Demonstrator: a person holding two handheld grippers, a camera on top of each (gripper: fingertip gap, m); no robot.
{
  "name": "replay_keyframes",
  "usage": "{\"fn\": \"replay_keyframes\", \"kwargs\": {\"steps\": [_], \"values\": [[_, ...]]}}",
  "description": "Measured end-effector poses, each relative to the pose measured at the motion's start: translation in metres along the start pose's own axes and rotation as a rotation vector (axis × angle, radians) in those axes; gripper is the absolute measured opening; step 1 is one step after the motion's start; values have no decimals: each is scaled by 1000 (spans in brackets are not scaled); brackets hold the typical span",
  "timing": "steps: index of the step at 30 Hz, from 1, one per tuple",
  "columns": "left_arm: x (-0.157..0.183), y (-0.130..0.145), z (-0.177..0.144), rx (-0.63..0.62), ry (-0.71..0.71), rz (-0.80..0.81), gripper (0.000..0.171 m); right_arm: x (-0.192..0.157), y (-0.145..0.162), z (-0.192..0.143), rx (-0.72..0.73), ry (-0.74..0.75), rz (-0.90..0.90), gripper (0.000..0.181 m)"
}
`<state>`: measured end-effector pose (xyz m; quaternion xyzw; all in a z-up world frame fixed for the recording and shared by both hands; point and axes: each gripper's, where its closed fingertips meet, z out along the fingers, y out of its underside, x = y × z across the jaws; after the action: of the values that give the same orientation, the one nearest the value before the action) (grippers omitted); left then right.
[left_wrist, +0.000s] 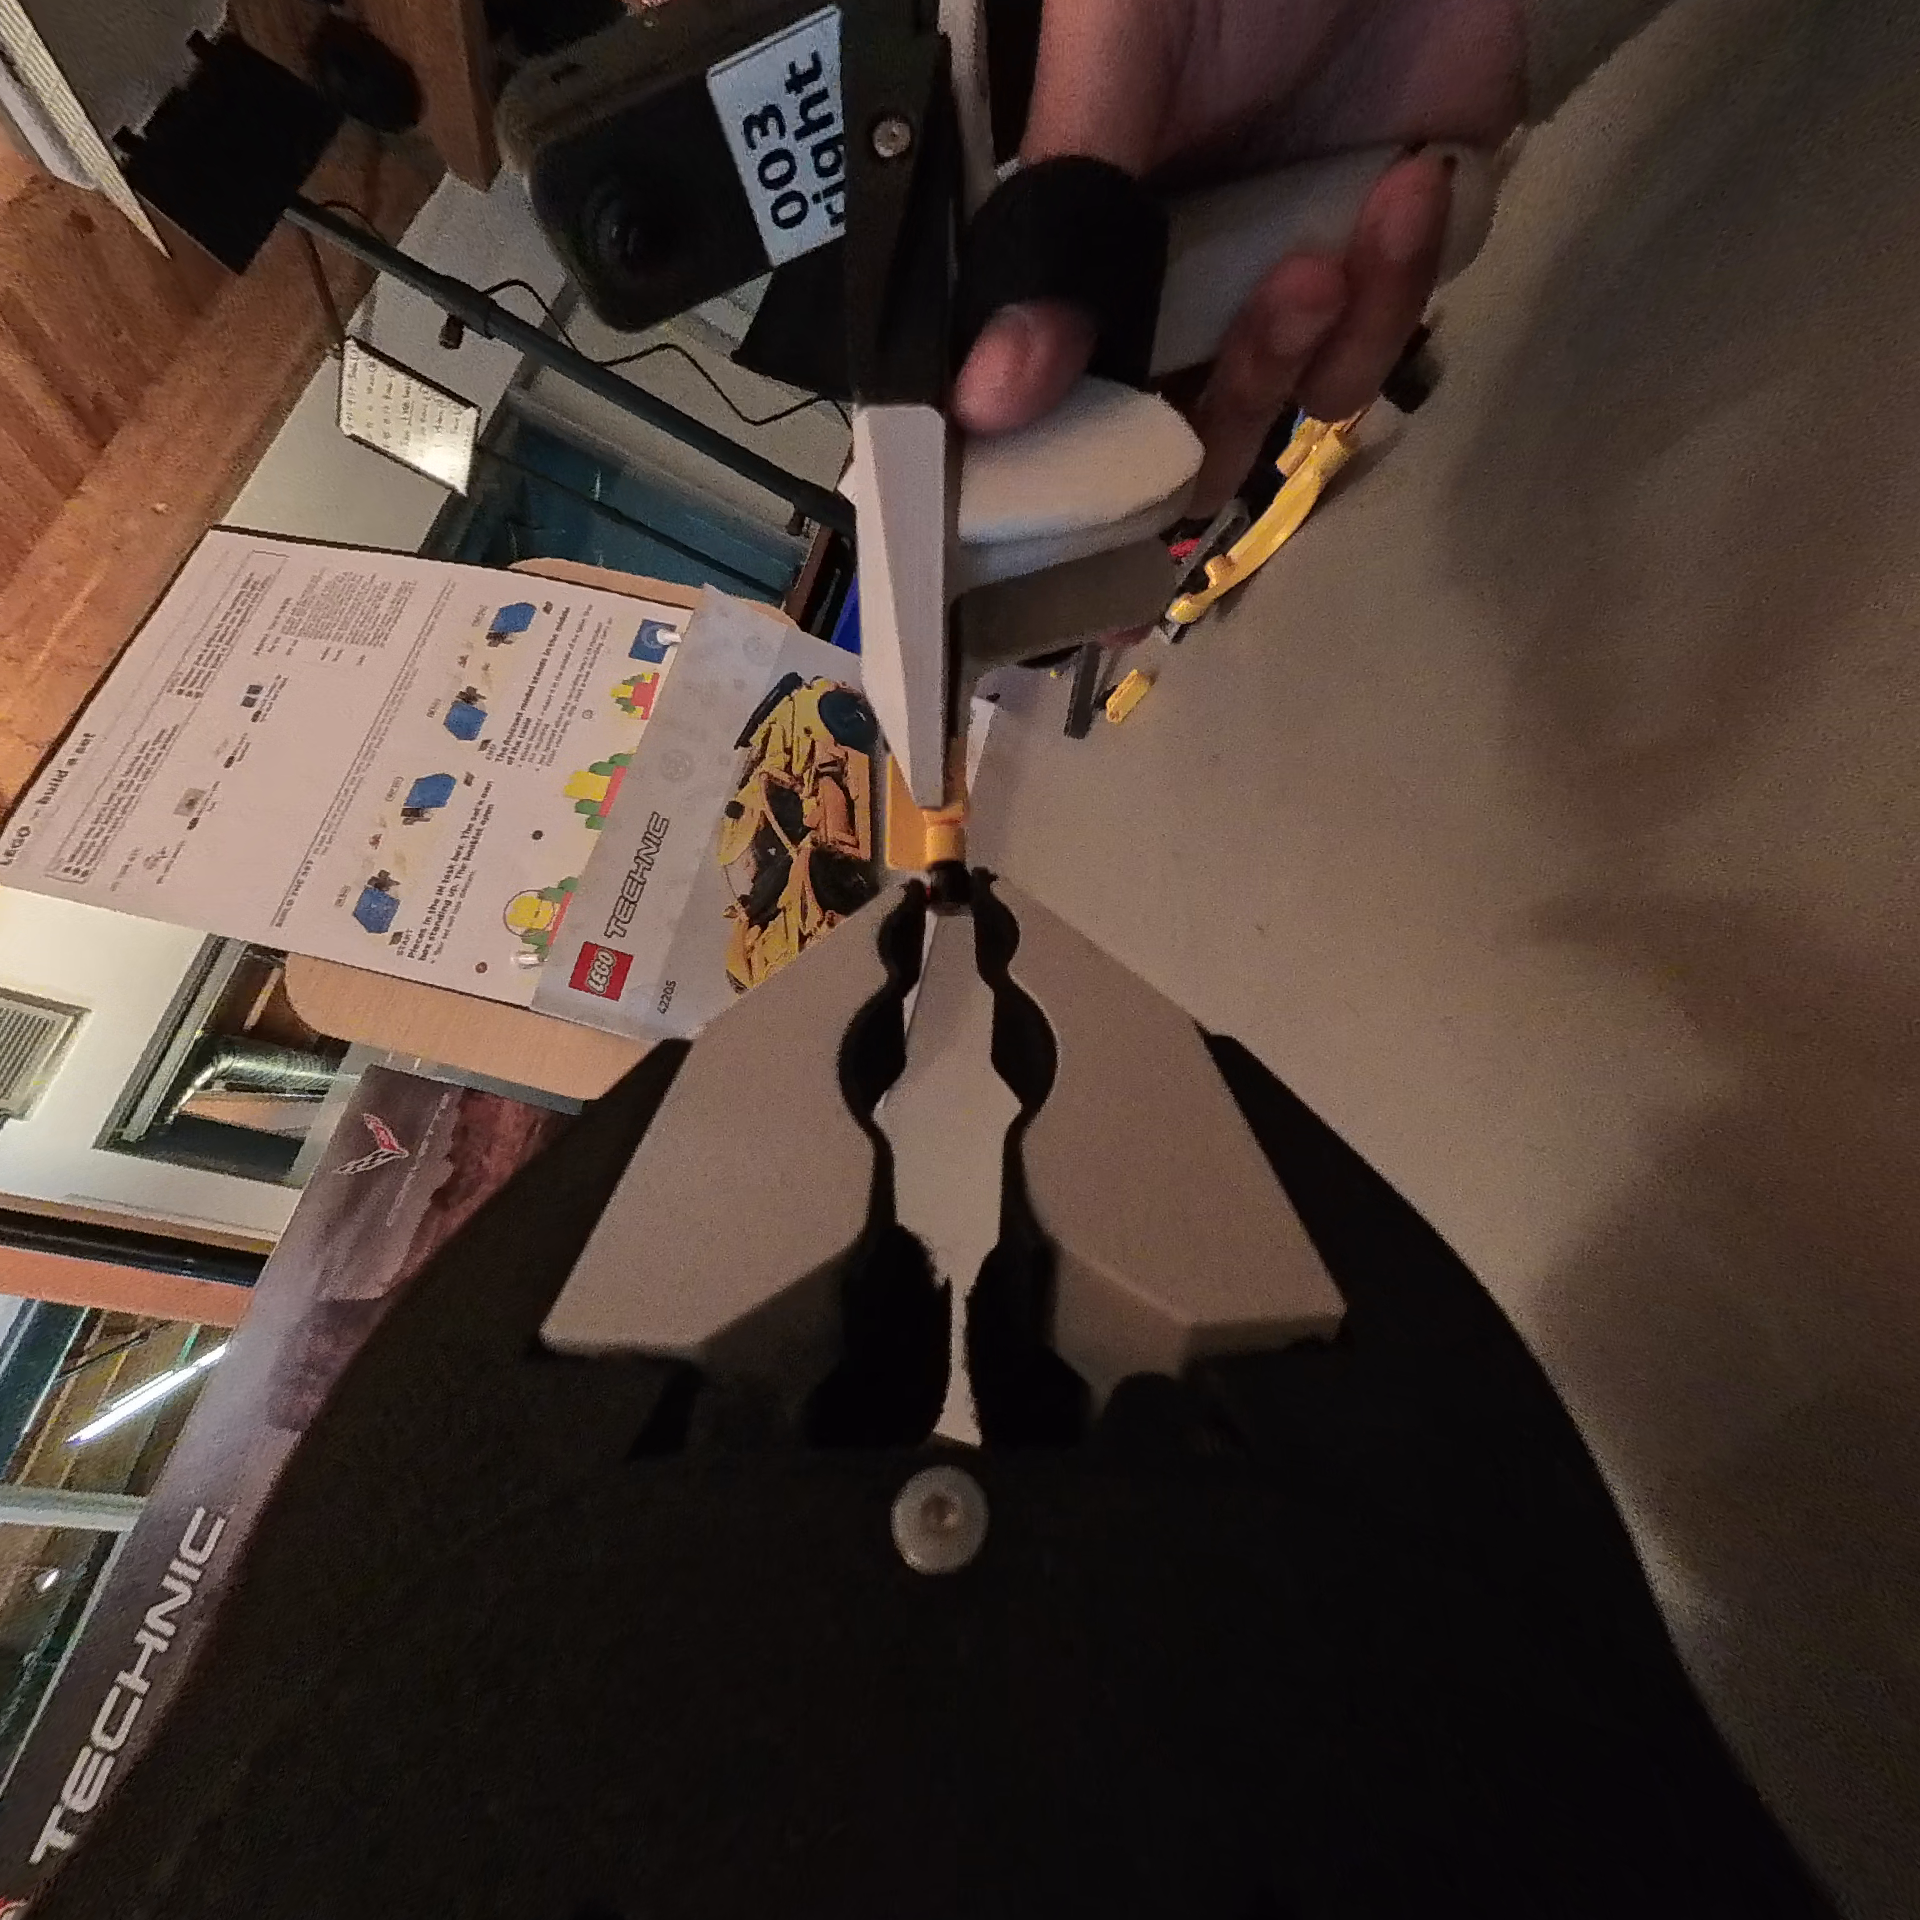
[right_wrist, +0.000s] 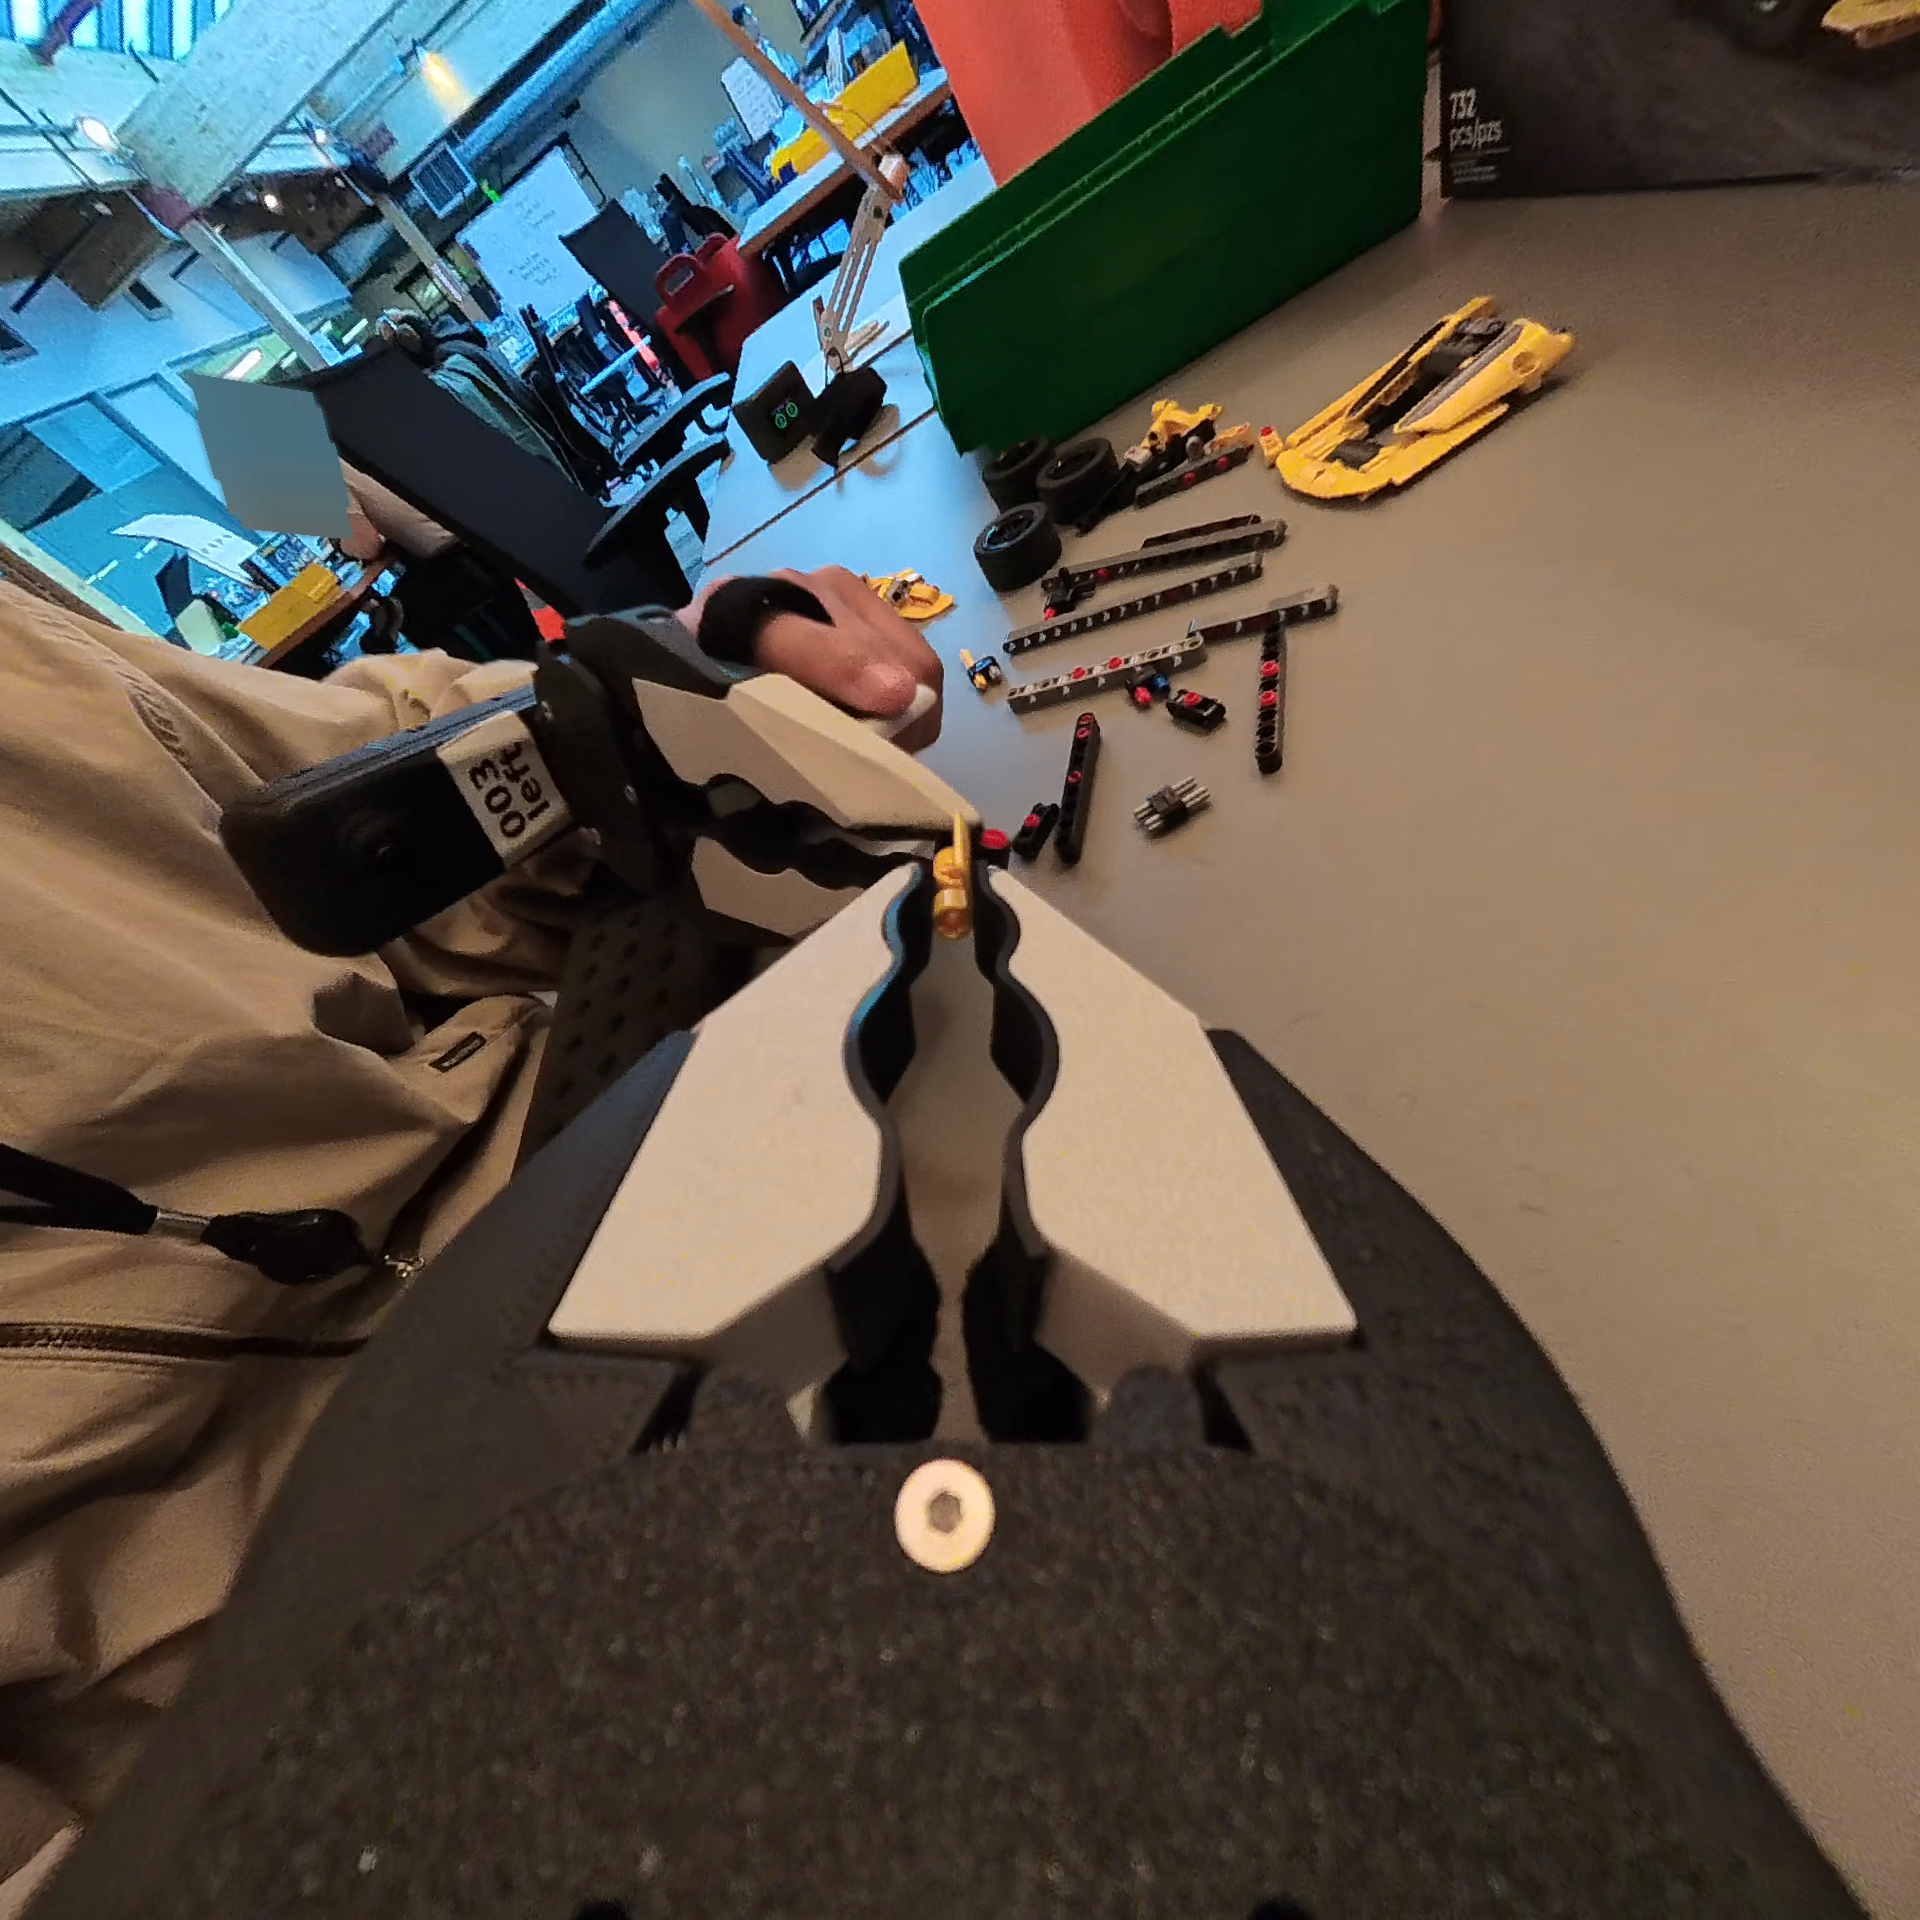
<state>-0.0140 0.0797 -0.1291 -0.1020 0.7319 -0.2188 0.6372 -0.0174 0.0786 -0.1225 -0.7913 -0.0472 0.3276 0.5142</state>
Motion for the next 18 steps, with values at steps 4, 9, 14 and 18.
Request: {"fn": "replay_keyframes", "kwargs": {"steps": [4,9,14,18], "values": [[3,3,1,-28,3,38,8,2,3,2,-21,23,-16,7],[3,-2,-4,3,27,45,7,-4,5,-2,-28,-7,-61,7],[0,-3,-12,-13,-27,168,6,-10,8,-16,-52,-47,-94,7],[-39,9,-26,15,-100,-90,6,7,-13,-109,171,28,-70,7]]}}
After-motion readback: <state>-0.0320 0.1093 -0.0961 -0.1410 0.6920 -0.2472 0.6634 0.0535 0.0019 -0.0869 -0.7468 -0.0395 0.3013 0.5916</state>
